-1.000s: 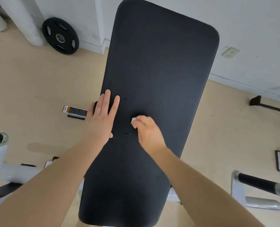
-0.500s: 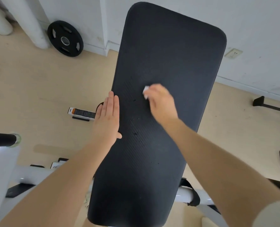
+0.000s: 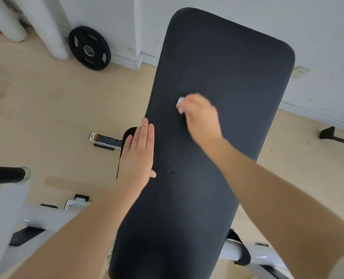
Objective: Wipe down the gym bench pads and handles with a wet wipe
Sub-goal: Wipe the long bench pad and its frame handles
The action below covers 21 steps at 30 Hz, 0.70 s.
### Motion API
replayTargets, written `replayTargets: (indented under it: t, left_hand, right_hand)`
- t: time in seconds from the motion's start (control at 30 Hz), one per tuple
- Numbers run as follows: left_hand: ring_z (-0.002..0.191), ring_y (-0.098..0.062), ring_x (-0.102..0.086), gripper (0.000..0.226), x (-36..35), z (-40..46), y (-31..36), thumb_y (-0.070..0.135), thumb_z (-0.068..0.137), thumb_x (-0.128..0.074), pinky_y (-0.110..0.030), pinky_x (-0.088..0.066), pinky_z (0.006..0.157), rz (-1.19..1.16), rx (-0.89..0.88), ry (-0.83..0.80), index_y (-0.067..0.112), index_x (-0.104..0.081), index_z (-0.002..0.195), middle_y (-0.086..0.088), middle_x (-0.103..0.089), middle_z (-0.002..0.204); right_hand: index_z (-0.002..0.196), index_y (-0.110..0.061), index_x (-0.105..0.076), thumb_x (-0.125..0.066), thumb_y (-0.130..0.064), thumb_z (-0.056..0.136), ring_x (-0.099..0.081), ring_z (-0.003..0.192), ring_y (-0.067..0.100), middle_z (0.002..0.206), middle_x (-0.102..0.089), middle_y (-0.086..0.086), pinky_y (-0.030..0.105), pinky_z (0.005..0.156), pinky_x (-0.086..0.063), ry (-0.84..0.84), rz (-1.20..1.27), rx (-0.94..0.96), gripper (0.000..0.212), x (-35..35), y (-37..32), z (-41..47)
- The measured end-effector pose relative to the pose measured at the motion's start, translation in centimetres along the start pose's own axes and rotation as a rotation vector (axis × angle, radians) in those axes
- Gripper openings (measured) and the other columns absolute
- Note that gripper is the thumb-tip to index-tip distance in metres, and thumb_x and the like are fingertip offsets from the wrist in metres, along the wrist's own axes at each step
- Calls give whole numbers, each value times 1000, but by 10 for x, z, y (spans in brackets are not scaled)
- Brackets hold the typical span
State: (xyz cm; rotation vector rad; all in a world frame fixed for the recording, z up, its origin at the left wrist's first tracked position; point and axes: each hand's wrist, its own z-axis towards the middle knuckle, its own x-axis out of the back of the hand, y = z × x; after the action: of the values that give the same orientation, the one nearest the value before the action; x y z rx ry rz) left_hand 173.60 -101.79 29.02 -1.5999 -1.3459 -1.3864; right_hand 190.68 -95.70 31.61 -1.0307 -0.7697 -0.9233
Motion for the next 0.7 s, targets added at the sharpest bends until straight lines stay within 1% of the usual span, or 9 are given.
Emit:
replayTargets:
  t: [0.13,0.23,0.33,0.4,0.47,0.5,0.57,0.63,0.7]
  left_hand:
    - [145,-28,0,132,6,-4,2,39,63,-80,-34,-4,115,-22,-41,-36,2,19,142,-15,17,154]
    - [145,-27,6,128,5,-4,0,39,68,-76,-33,-1,116,-36,-54,-21,3,23,142,-14,23,153]
    - [145,-26,5,129,2,-2,-3,40,68,-77,-32,0,115,-48,-59,-25,3,21,142,-13,23,153]
    - [145,-26,5,128,-1,-1,-5,41,68,-76,-32,0,115,-72,-79,-13,4,21,143,-13,23,153]
    - [145,-27,4,127,-4,1,-8,41,68,-76,-33,0,115,-95,-100,20,5,20,143,-13,22,154]
    - [145,-27,4,128,-4,1,-9,41,68,-77,-34,0,114,-113,-101,27,5,20,143,-13,21,154]
    - [145,-27,0,132,-3,-3,-11,42,63,-79,-34,0,113,-142,-105,37,3,19,142,-13,15,155]
    - [142,-31,-19,136,-3,-8,-17,42,50,-86,-35,-10,110,-156,-115,35,1,5,144,-19,-8,155]
    - [132,-35,-38,134,-3,-13,-27,41,44,-89,-38,-22,104,-230,-121,49,-4,-11,143,-24,-27,148]
  right_hand:
    - [81,-3,-68,-60,7,76,-62,74,28,87,-67,9,33,65,-57,-202,94,67,14,-18,-28,-70]
    - [75,-2,-66,-62,12,70,-59,69,30,85,-65,13,39,62,-57,-276,126,109,15,-12,-25,-54]
    - [77,-1,-65,-50,9,78,-57,74,31,86,-61,16,37,68,-52,-76,100,-27,18,5,-14,6]
    - [86,-1,-65,-46,1,88,-55,84,23,96,-58,9,29,76,-47,-10,132,-161,19,10,-11,38]
    - [89,-3,-65,-47,-3,90,-55,89,18,101,-58,6,15,76,-41,23,81,-184,19,1,-15,46]
    - [87,-3,-65,-48,-2,89,-56,87,19,100,-60,7,16,74,-41,45,58,-162,18,-6,-21,42]
    - [77,-4,-63,-47,0,83,-59,79,27,91,-63,11,26,68,-48,12,36,-46,18,-22,-34,14]
    - [74,-6,-62,-46,-1,80,-59,74,29,85,-63,11,35,62,-54,-100,51,52,18,-35,-47,-25]
    - [81,-4,-67,-60,8,74,-62,73,28,87,-66,12,34,63,-57,-232,88,125,15,-39,-56,-57]
